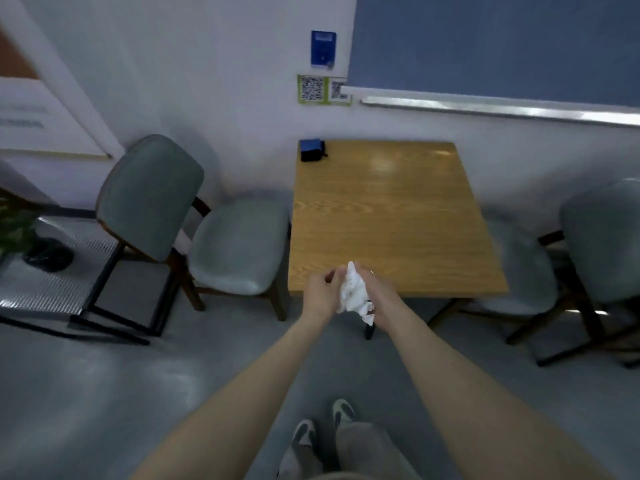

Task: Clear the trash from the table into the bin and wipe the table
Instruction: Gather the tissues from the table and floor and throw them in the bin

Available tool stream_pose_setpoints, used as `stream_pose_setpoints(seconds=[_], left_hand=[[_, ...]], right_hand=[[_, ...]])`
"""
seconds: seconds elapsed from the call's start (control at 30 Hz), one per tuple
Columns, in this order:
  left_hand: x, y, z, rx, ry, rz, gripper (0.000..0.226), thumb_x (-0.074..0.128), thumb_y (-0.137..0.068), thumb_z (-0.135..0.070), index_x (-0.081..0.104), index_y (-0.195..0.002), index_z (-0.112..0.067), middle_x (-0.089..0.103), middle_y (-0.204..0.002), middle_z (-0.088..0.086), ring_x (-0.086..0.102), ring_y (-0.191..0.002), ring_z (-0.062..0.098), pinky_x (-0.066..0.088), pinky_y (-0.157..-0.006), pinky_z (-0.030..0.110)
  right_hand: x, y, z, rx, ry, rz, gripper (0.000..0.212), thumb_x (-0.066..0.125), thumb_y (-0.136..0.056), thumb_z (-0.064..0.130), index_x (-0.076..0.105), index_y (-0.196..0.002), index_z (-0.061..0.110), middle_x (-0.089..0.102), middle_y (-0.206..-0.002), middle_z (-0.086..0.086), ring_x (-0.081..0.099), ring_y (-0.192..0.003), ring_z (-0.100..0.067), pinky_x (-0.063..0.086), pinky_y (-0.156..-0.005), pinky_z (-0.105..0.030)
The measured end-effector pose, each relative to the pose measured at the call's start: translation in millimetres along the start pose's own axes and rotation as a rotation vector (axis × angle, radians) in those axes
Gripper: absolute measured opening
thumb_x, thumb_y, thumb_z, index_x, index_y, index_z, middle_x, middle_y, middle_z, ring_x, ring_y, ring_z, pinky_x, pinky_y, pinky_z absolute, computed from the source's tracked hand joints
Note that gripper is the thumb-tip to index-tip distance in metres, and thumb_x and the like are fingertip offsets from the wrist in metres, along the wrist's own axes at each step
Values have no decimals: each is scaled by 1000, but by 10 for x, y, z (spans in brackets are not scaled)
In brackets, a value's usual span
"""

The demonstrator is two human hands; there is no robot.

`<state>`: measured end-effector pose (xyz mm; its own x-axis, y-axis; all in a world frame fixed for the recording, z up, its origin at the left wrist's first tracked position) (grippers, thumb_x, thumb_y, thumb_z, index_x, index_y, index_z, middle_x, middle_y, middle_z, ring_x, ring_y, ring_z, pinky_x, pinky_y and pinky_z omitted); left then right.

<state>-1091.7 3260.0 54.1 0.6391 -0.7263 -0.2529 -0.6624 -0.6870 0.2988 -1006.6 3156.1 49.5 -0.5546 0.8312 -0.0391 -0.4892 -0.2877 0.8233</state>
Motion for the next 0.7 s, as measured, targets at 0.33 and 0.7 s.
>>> stream_pose_setpoints(seconds=[0.33, 0.7], left_hand=[[1236, 316, -253, 13, -92, 367, 18, 57, -99, -37, 64, -94, -21, 71, -91, 0, 68, -84, 17, 51, -67, 25], [2777, 1142, -373, 17, -292, 670, 45, 50, -97, -43, 63, -82, -3, 65, -76, 6, 60, -72, 19, 46, -69, 34]], right_hand=[[-1253, 339, -461, -261, -262, -266, 42, 64, -89, 52, 65, -112, 16, 71, -110, -8, 68, -92, -24, 57, -88, -44], [-2685, 798, -1232, -90, -627, -335, 42, 68, -82, 59, 74, -100, 22, 71, -70, 3, 59, -48, -10, 42, -45, -20]])
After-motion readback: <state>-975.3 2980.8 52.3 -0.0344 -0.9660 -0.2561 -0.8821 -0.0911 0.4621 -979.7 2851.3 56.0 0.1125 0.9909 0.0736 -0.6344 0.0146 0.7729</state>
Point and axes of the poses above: each hand's wrist, its own y-axis away from the middle knuckle, its own x-axis out of the palm, z = x × y, the point moved 4 cm from there along -y, towards the middle knuckle
